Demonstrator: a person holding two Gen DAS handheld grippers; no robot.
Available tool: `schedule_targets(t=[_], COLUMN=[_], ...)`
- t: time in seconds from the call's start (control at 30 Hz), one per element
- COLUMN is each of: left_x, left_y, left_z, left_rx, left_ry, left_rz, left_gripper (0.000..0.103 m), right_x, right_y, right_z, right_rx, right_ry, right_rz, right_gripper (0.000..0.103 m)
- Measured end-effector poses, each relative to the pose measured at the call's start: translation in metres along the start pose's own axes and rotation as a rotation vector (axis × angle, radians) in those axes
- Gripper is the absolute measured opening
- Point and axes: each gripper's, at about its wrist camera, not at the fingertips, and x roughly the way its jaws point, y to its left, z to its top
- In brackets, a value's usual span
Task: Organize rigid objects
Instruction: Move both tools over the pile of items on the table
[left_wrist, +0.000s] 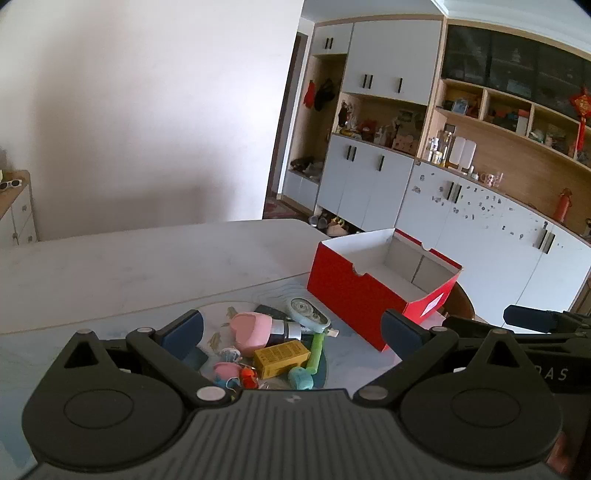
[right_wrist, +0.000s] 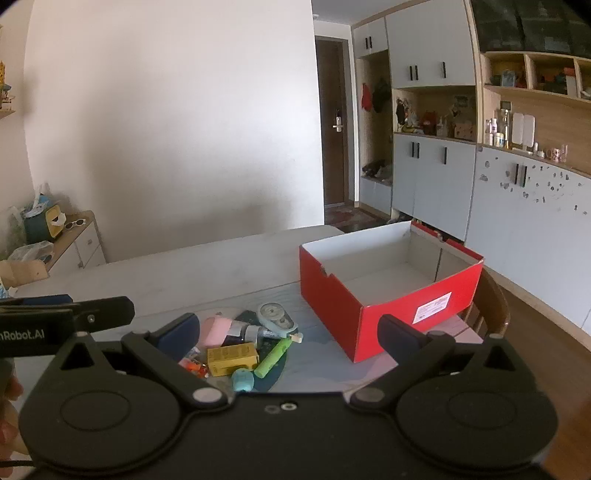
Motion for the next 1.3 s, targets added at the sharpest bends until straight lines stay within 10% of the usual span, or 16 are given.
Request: schedule_targets(t=[0.23, 1.3], left_x=[0.008, 0.109], left_y=[0.008, 0.103], left_z=[0.001, -0.068], left_rx=[-0.001, 0.092], left_ry=[0.010, 0.247], left_rz=[0.009, -0.053], left_gripper=[0.103, 0.103], right_x=[0.009, 0.131], right_y=[0.009, 0.058], right_z=[0.000, -0.049], right_rx=[0.067, -0.205], right_ry=[0.005, 0.377], right_rz=[-0.130, 0.163], right_gripper=[0.103, 0.086])
